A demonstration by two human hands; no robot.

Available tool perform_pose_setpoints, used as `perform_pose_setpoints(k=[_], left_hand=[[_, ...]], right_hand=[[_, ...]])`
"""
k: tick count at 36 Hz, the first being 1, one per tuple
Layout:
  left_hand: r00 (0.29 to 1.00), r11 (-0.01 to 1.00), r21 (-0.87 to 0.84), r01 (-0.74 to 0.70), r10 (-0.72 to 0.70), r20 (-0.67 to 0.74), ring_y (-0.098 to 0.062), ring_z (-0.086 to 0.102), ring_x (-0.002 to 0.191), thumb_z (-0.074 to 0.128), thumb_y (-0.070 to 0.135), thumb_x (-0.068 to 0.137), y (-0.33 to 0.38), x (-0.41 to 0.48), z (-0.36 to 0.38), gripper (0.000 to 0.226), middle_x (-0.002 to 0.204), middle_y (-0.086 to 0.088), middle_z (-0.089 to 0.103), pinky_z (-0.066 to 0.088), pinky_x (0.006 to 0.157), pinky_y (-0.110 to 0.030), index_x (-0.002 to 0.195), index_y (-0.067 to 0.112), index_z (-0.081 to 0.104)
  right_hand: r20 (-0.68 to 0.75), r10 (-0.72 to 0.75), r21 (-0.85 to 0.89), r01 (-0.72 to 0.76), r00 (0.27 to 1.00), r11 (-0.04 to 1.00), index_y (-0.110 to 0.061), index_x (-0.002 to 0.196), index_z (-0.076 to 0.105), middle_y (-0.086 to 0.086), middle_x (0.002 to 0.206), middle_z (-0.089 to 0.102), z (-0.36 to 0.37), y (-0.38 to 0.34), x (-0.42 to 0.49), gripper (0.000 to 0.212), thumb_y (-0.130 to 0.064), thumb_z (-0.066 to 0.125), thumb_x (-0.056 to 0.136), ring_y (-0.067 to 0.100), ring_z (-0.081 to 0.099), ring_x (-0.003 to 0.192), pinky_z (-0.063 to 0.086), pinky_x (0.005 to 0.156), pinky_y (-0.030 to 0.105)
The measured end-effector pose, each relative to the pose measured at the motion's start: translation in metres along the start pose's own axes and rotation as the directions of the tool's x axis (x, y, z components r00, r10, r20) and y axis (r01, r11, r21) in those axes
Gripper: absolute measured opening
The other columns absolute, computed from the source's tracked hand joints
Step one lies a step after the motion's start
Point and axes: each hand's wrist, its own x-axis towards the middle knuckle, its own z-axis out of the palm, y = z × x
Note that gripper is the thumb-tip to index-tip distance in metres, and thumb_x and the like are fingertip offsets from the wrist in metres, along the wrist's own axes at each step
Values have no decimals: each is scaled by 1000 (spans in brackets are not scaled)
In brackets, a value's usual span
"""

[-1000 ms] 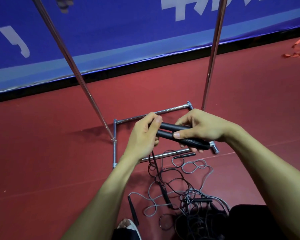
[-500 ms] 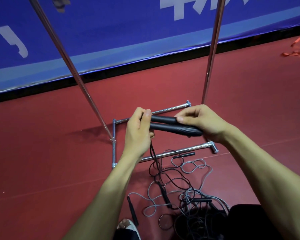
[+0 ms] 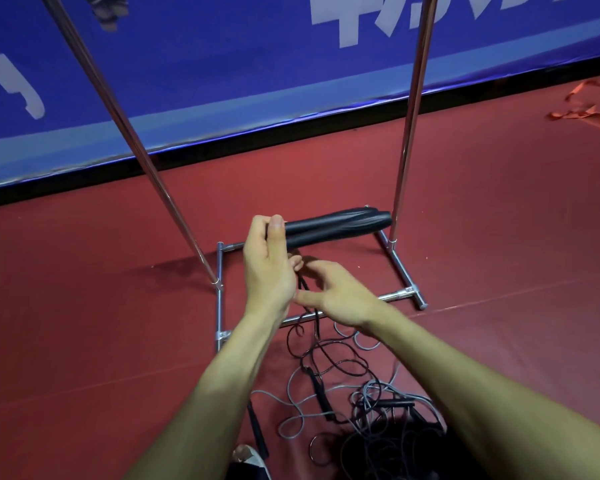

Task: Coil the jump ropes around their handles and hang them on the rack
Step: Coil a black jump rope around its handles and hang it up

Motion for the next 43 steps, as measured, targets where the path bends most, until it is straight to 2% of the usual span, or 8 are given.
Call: perform_pose_setpoints(k=[3, 8, 13, 16, 20, 25, 30, 43], left_hand=[[1000, 1000, -29, 5, -5, 3, -10, 27, 51, 40, 31, 104, 2, 0, -3, 34, 62, 8, 27, 34, 45, -22, 71, 24, 38], [997, 981, 182, -73, 75, -5, -5, 41, 47, 41, 26, 104, -5, 5, -17, 28, 53, 15, 36, 40, 41, -23, 78, 19, 40], [985, 903, 395, -170, 162, 53, -10, 48, 46, 44, 22, 103, -17, 10, -31, 22, 52, 11, 41, 49, 51, -27, 85, 11, 45], [964, 828, 494, -263, 202, 175, -34, 55, 55, 47, 26, 102, -21, 8, -37, 21, 53, -1, 45, 47, 56, -45, 84, 14, 46], [913, 782, 505, -366, 196, 358, -18, 44, 50, 50, 20, 100, -13, 0, -38, 19, 51, 3, 45, 34, 51, -23, 84, 10, 50], [860, 828, 412, -381, 154, 486, -11, 39, 49, 42, 44, 92, -1, -2, -40, 31, 53, 4, 47, 34, 52, -26, 81, 16, 49], [851, 909, 289, -300, 119, 511, -5, 42, 50, 45, 29, 96, 11, -6, -41, 24, 56, 8, 47, 36, 52, -20, 83, 10, 52], [842, 998, -9, 66, -51, 537, -15, 31, 52, 48, 42, 93, 3, -9, -43, 36, 61, 6, 38, 31, 50, -29, 83, 8, 46]], right_hand=[[-15, 4, 133, -2, 1000, 991, -7, 105, 60, -9, 85, 68, 8, -6, -3, 10, -3, 52, 98, -4, 60, 83, 45, 85, 15], [-53, 151, 131, -143, 987, 981, -11, 82, 62, 2, 56, 48, 8, -19, -8, 25, -16, 48, 102, 13, 43, 42, 48, 50, 26], [-140, -6, -503, -66, 990, 862, -14, 74, 67, -5, 53, 50, -10, -37, -15, 28, -35, 63, 93, 10, 42, 52, 35, 53, 22], [-118, -139, -609, 39, 983, 792, -17, 88, 75, -3, 65, 64, -29, -45, -19, 21, -36, 67, 91, 12, 49, 60, 37, 59, 24], [-46, -305, -636, 208, 951, 743, -15, 89, 76, 0, 69, 68, -52, -51, -18, 16, -30, 72, 87, 16, 54, 61, 40, 59, 29], [-44, -335, -513, 267, 941, 816, -14, 84, 77, -14, 74, 67, -73, -51, -12, 13, -27, 74, 83, -4, 59, 68, 43, 66, 14], [-9, -285, -266, 273, 958, 925, -19, 83, 75, -14, 75, 72, -77, -50, -5, 7, -14, 78, 79, -3, 65, 72, 47, 72, 15], [49, -245, -44, 247, 968, 968, -12, 84, 61, -14, 61, 58, -69, -50, -4, 14, 0, 66, 89, 1, 46, 50, 36, 50, 14]])
